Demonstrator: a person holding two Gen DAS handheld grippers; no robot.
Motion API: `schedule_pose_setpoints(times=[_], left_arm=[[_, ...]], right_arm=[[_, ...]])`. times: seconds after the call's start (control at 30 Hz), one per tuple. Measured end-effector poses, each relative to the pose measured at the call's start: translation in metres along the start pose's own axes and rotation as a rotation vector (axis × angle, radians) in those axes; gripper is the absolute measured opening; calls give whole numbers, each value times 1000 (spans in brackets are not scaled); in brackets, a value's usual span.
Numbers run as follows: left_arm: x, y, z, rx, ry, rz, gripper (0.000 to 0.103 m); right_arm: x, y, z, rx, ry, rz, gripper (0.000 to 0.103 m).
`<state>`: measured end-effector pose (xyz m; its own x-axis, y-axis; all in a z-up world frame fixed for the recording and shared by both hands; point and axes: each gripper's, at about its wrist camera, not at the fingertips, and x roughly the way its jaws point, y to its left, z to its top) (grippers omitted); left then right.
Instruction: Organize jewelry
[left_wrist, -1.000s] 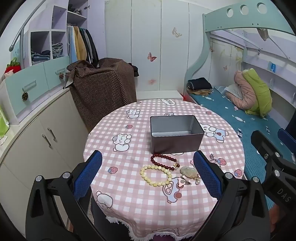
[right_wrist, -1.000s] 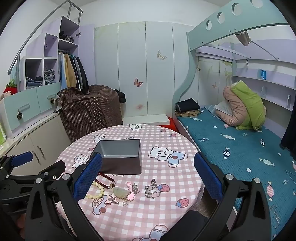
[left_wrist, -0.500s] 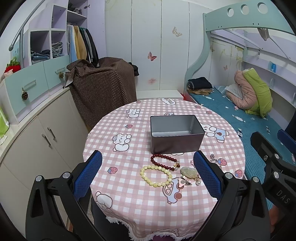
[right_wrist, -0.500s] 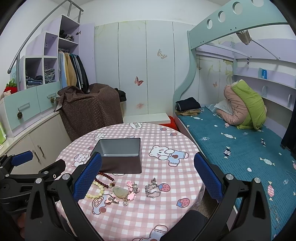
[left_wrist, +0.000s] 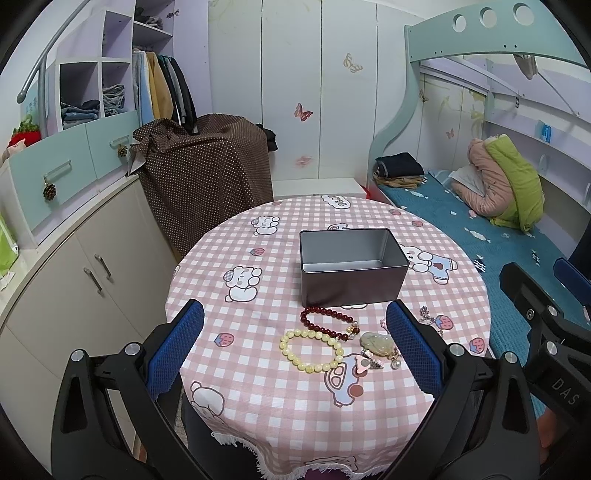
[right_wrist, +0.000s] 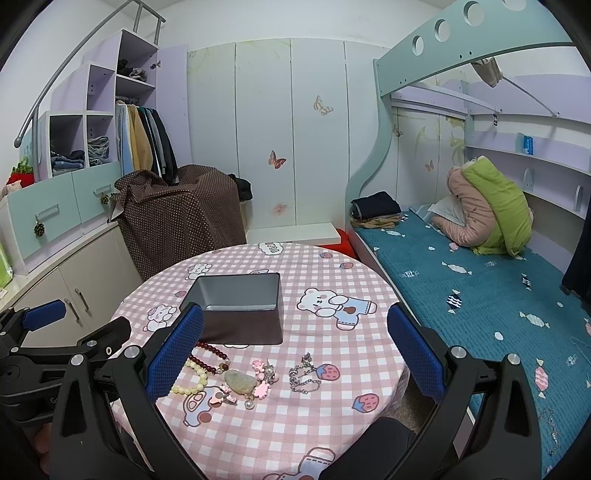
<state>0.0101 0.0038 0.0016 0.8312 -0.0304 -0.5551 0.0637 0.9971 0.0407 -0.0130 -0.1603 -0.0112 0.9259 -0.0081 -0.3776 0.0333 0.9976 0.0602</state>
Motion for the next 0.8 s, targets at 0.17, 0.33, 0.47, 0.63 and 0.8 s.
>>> schedule_pose_setpoints(times=[0.17,0.33,0.47,0.63,0.8], left_arm=[[-1,-1,0,2,-4,-2,98],[3,-1,-1,5,1,-5,98],[5,-3,-2,7,6,-6,98],[10,-3,-4,13,20,-13,98],[19,-3,-8,26,43,-37,98]], right_arm=[[4,-1,-3,-4,6,-1,96],[3,-1,-2,-31,25,-12,96],[5,-2,-1,-42,38,-18,96],[6,-4,-2,-43,54,-22,96],[12,-7,-4,-19,53,-15,96]])
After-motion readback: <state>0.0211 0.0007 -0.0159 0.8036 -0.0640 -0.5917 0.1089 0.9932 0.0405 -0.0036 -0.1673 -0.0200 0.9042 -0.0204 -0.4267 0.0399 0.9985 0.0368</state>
